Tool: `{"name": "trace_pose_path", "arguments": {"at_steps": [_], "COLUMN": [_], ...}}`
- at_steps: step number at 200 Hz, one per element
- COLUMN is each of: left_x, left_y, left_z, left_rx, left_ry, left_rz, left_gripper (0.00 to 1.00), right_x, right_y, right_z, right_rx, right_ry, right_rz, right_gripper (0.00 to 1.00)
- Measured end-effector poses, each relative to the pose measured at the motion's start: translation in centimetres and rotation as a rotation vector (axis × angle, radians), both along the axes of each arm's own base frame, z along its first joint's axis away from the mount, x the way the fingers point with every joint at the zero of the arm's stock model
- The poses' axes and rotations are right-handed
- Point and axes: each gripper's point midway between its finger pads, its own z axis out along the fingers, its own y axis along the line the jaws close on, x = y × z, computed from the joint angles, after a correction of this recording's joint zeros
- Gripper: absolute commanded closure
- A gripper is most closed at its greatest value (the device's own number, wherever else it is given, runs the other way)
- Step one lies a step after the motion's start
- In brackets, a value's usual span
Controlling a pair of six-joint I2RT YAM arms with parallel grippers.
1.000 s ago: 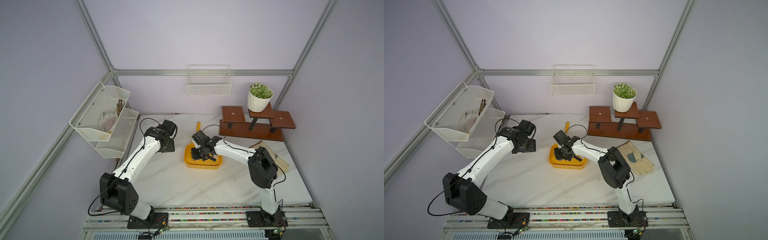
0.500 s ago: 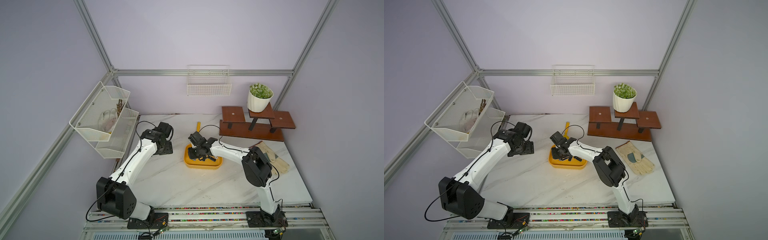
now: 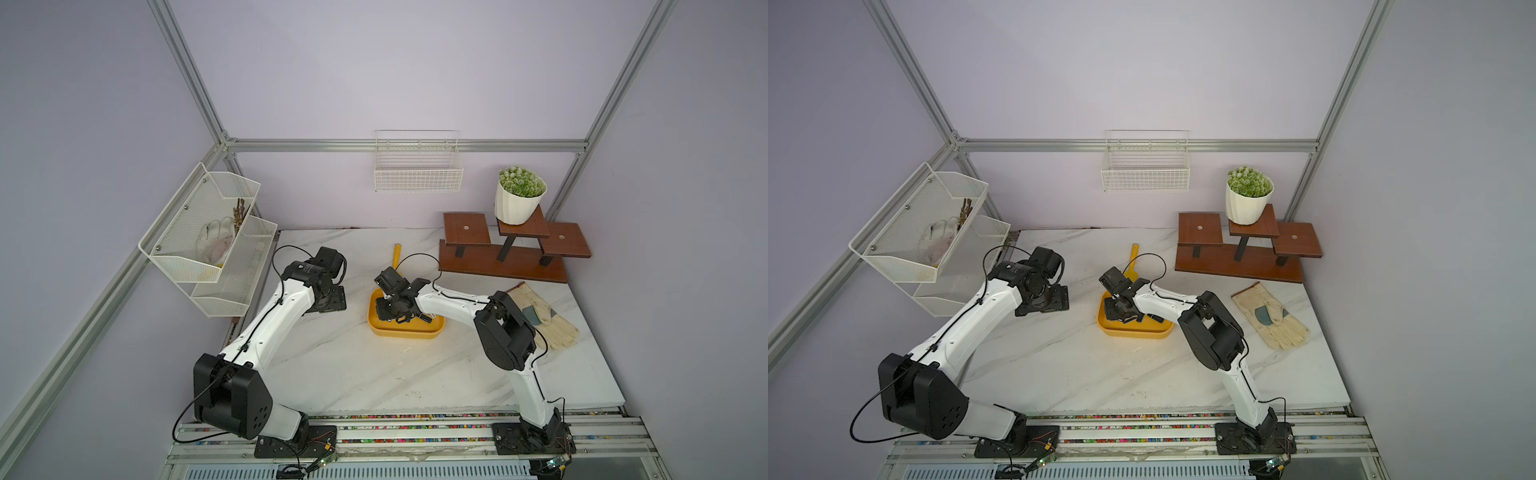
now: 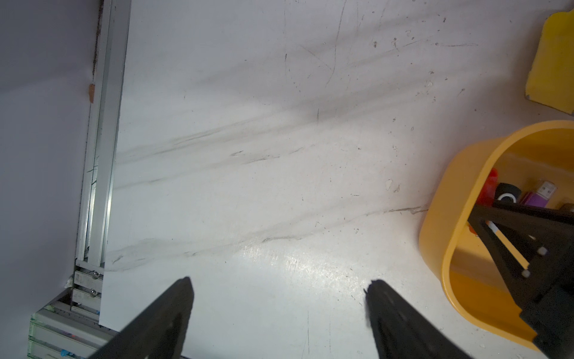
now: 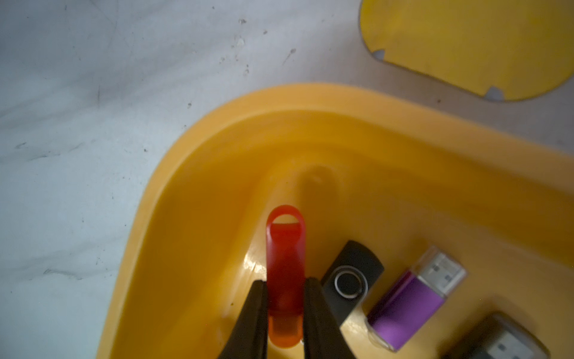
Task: Put the usb flash drive into the storage box
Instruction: Place the USB flash in the storage box.
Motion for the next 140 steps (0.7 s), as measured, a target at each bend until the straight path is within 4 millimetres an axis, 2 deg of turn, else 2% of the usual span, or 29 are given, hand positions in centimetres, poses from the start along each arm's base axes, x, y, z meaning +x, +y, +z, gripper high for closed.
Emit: {"name": "trace_pose_path", "arguments": {"at_steps": [24,53,98,140], "left_x": [0.0,-0.4,-0.4,-0.4], "left_y": [-0.1,0.0,-0.1,-0.1], "left_z": [0.0,0.5,1.0,1.0], "left_rx": [-0.006,-0.016,-0.027,-0.027], "left_ry": [-0.001,-0.021,-0.040,-0.040], "left_rz": [-0.001,-0.002,-0.004,-0.004], "left_gripper": [0.08,0.07,0.05,0.04], "right_x": [0.3,0.2,0.2,0.3], "right_y": [0.2,0.2,0.4,0.5], "right_z": [-0.1,-0.4,-0.4,-0.1], "right_rx": [0.001,-0.004,-0.004,-0.001], "right_ry": [-0.005,-0.001,-0.011,-0.023], "right_rz": [-0.001,0.001,0.015,0.022], "right_gripper": [0.99,0.78,0.59,0.56]}}
